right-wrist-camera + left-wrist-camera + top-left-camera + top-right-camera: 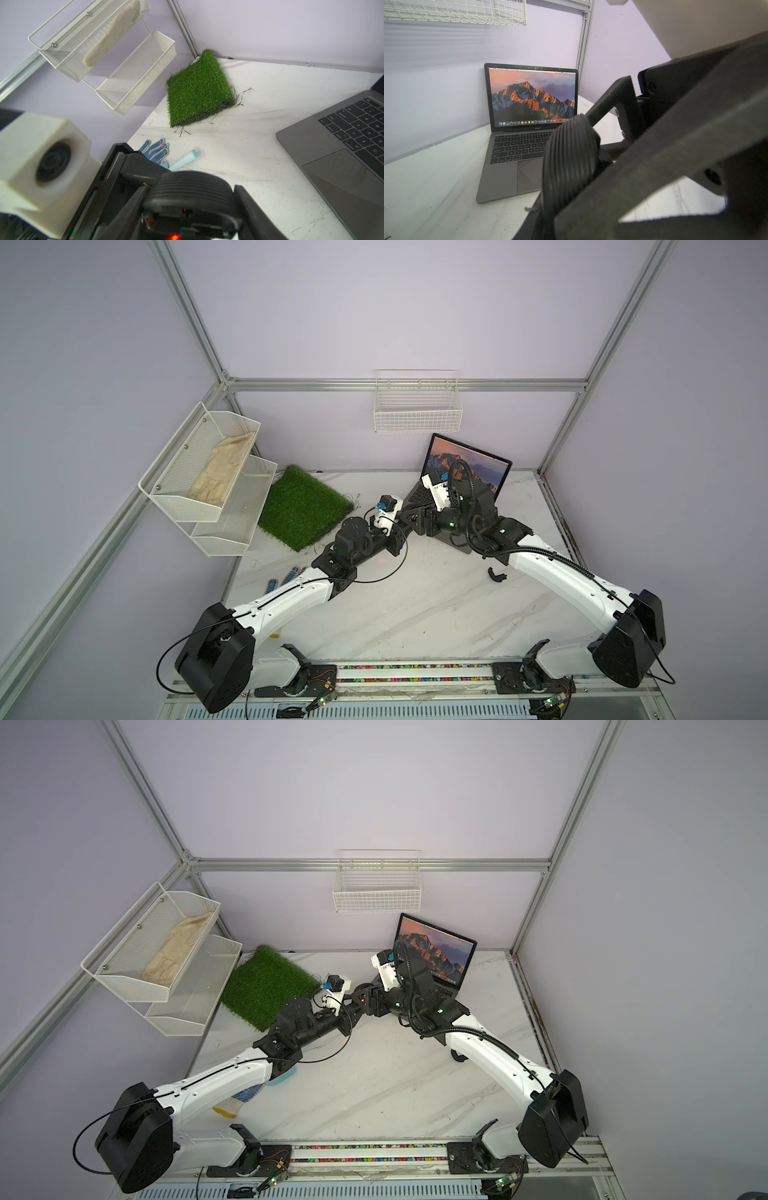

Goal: Insert the wireless mouse receiver into the laptop
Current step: Adjust the mouse as needed.

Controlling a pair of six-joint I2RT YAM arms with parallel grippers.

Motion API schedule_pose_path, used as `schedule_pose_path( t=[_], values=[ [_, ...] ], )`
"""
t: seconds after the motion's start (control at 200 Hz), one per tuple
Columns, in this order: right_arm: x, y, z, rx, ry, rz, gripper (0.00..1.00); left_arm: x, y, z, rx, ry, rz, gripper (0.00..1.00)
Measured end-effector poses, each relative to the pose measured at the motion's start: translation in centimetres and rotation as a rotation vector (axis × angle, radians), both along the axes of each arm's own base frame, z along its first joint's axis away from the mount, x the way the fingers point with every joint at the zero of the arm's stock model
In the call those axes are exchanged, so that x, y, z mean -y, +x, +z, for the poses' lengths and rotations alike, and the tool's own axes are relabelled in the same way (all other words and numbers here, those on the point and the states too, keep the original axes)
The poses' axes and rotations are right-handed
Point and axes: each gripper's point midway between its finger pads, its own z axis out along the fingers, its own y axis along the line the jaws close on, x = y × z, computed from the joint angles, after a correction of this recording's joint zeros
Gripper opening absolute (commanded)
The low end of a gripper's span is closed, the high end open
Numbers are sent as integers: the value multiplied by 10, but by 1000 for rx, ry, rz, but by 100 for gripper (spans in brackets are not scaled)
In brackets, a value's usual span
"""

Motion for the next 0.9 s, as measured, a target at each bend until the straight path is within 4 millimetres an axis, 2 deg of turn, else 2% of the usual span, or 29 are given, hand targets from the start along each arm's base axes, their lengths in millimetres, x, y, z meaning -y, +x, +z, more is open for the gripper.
schedule_pose_path(
  t=[0.06, 0.085, 0.215, 0.315, 0.465, 0.585, 0.755, 0.84, 0.9],
  values=[
    [0, 0, 0, -2, -1, 0, 37, 0, 0, 0, 0, 1, 1, 0],
    [0, 0, 0, -4, 0, -1, 41, 0, 0, 0, 0, 1, 2, 0],
    [0, -1, 2, -29, 19, -5, 73, 2, -1, 1, 13, 9, 21, 0],
    [0, -5, 7, -68, 58, 9, 83, 7, -5, 7, 75, 39, 59, 0],
    [7, -11, 28, -120, 143, 4, 87, 13, -8, 24, 190, 40, 109, 0],
    [24, -7, 46, -171, 230, -61, 87, 10, 2, 34, 253, 21, 178, 0],
    [56, -4, 68, -235, 421, -163, 86, 4, 18, 30, 281, 21, 271, 0],
    [58, -3, 74, -267, 481, -169, 83, 2, 24, 25, 275, 27, 303, 0],
    [56, -3, 76, -293, 513, -163, 76, 0, 28, 23, 276, 25, 331, 0]
  ],
)
